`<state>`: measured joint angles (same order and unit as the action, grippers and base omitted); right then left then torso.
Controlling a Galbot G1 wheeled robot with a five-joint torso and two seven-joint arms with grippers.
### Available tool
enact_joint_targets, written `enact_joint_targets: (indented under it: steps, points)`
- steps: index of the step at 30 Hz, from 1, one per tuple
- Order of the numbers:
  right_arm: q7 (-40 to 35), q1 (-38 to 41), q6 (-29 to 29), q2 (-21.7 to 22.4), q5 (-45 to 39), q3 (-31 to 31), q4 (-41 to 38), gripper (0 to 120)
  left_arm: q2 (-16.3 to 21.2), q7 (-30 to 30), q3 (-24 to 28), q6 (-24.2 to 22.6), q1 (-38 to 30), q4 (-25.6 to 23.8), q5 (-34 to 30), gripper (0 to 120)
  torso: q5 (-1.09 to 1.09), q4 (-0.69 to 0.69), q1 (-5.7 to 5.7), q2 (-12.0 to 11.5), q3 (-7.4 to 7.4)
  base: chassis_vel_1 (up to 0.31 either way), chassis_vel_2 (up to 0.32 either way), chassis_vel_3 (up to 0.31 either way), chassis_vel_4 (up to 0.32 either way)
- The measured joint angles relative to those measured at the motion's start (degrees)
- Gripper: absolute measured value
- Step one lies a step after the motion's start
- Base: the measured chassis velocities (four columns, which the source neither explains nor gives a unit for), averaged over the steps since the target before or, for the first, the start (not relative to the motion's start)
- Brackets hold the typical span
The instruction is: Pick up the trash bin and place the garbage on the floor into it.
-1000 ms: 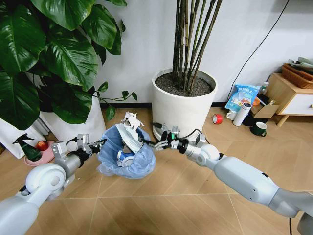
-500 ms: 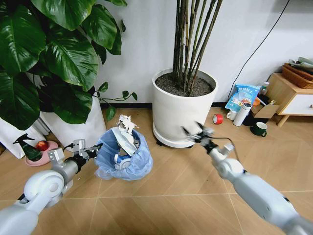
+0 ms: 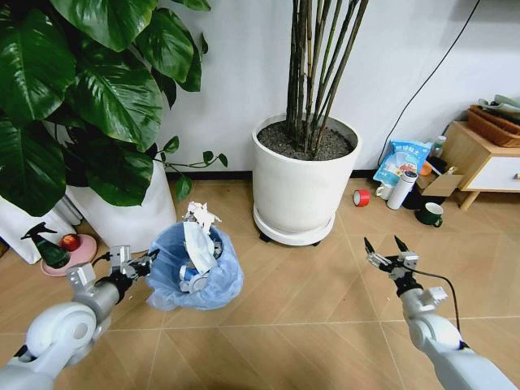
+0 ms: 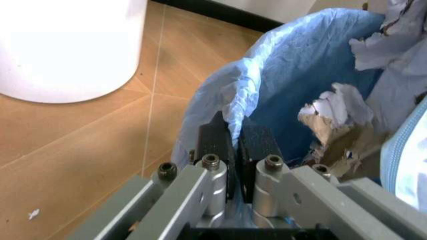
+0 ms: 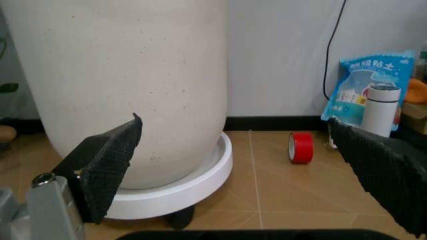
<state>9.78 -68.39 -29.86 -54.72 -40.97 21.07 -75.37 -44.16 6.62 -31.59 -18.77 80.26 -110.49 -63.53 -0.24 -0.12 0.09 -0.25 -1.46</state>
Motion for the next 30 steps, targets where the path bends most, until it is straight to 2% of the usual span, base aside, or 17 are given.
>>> enact_joint_targets:
  steps: [5,16,30]
  points:
    - [0.8,-4.5,-0.7,-1.4,1.4,3.4,-2.8,100,-1.7,-0.9,-2.3,0.4,2.7,-0.5,1.7,0,-0.02,0.0,0.0,0.0,-0.01,0.0,0.0,0.0,0.0]
    - [2.3,-8.2,-2.0,-4.2,4.2,5.6,-4.4,100,-4.4,-1.7,-6.9,0.8,6.4,-1.7,4.3,0,-0.02,0.0,0.0,0.0,-0.01,0.0,0.0,0.0,0.0]
    - [3.9,-9.9,-2.7,-4.9,4.6,8.0,-4.5,100,-4.9,-2.5,-7.5,1.1,6.6,-0.2,5.0,0,-0.02,0.0,0.01,0.0,-0.01,0.0,0.0,0.0,0.0]
